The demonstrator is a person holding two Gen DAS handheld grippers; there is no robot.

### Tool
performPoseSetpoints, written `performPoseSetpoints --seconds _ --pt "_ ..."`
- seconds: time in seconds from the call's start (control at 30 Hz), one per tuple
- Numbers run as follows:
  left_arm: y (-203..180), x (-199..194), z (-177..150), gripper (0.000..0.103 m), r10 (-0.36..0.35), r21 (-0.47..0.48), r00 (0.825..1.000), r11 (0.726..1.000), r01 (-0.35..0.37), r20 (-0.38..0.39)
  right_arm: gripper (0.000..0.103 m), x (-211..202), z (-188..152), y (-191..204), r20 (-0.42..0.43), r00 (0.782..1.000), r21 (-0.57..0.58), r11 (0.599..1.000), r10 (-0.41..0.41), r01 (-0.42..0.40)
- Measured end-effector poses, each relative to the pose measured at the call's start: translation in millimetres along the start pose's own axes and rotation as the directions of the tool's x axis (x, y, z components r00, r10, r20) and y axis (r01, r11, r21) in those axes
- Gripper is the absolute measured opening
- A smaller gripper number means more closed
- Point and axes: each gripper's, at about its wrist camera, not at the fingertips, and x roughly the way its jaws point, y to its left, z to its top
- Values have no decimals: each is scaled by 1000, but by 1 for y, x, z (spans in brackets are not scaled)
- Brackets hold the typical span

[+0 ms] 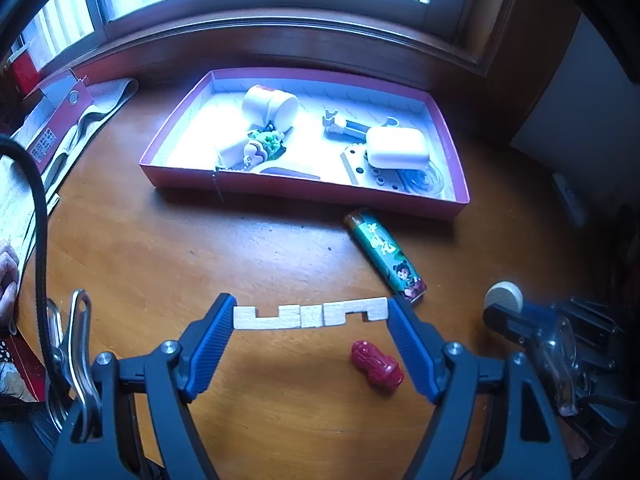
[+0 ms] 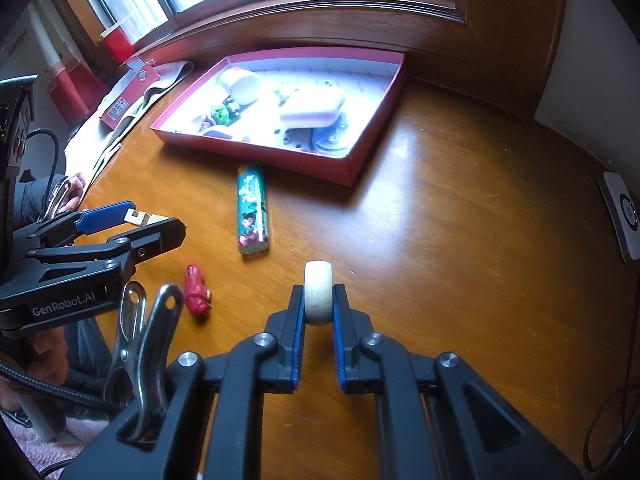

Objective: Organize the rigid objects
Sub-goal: 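Carry the wooden disc and zigzag strip over the pink tray with both grippers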

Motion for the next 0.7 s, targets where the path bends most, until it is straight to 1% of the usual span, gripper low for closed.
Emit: performPoseSetpoints --seconds 0.17,0.4,0.7 --pt "3 0 4 80 -10 22 1000 1000 10 10 13 4 3 8 -12 1000 1 1000 3 -3" --pt "9 -1 6 80 -26 45 1000 999 26 14 13 4 6 17 -7 1000 2 1000 -9 9" --pt "20 -4 12 80 -38 44 999 998 37 26 13 -1 14 28 23 1000 12 1000 -21 21"
